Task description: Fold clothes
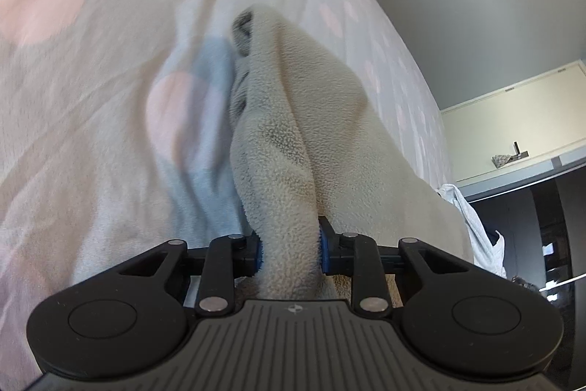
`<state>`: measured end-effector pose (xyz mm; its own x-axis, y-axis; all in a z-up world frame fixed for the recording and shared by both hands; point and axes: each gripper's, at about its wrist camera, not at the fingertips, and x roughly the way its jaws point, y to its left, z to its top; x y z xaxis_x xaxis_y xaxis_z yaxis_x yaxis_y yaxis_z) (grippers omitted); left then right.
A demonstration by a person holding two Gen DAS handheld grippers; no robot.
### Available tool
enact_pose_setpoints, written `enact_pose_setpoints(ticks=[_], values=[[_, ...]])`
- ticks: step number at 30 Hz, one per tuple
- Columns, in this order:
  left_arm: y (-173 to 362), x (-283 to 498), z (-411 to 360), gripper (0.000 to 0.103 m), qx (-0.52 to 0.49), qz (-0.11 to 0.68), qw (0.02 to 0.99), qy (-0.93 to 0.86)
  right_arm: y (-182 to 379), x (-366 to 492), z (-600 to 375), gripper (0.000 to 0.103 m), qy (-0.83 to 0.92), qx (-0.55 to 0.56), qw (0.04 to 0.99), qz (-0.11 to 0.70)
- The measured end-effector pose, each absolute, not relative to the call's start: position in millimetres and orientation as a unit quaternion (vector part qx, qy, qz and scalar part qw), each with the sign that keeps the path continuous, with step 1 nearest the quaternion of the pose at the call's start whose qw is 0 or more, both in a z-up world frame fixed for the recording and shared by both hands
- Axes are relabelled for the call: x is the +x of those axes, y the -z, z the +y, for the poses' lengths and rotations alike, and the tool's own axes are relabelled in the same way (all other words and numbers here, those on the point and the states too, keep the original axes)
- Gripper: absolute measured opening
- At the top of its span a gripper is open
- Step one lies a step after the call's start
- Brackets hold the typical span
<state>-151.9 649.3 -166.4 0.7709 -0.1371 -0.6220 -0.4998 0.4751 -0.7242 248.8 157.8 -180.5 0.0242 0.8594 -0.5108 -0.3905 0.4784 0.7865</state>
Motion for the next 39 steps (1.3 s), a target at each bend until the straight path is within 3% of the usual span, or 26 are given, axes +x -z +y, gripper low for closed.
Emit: enact_pose_setpoints(ticks=[6,12,15,17,21,22,25,33,35,39], values=[[145.5,-158.1,631.2,0.022,-0.483,0.307,0.812,-0.111,163.7,248.9,154.4,0.034,-0.473,0.239,0.683,0.503],[172.0,-163.3,650.0,0.024,-0.511,0.331,0.785,-0.117,167.0,252.7,156.5,0.034,-0.469,0.218,0.687,0.511],[189.5,-166.5,662.8,0.035,-0.537,0.34,0.762,-0.119,173.9,257.0,154.8,0.036,-0.462,0.213,0.684,0.523],[194.5,-166.9,669.3,0.059,-0.536,0.351,0.758,-0.118,181.3,260.0,151.4,0.04,-0.454,0.207,0.679,0.539],[205.8,-167.3,682.5,0.065,-0.546,0.364,0.747,-0.105,196.5,273.8,152.5,0.058,-0.438,0.183,0.665,0.577],[209.3,-167.5,685.9,0.067,-0.553,0.364,0.743,-0.098,200.0,277.9,153.6,0.071,-0.437,0.178,0.66,0.585],[218.4,-169.4,692.6,0.069,-0.568,0.361,0.736,-0.077,210.6,288.4,159.5,0.086,-0.437,0.158,0.644,0.607],[235.9,-166.4,699.2,0.065,-0.591,0.351,0.725,-0.034,242.0,290.7,179.3,0.087,-0.483,0.209,0.574,0.627],[239.6,-163.7,699.8,0.048,-0.598,0.345,0.723,-0.028,243.5,284.1,187.8,0.077,-0.496,0.208,0.569,0.622],[241.3,-165.9,696.4,0.033,-0.606,0.326,0.725,-0.023,242.6,276.2,185.4,0.061,-0.507,0.218,0.574,0.605]])
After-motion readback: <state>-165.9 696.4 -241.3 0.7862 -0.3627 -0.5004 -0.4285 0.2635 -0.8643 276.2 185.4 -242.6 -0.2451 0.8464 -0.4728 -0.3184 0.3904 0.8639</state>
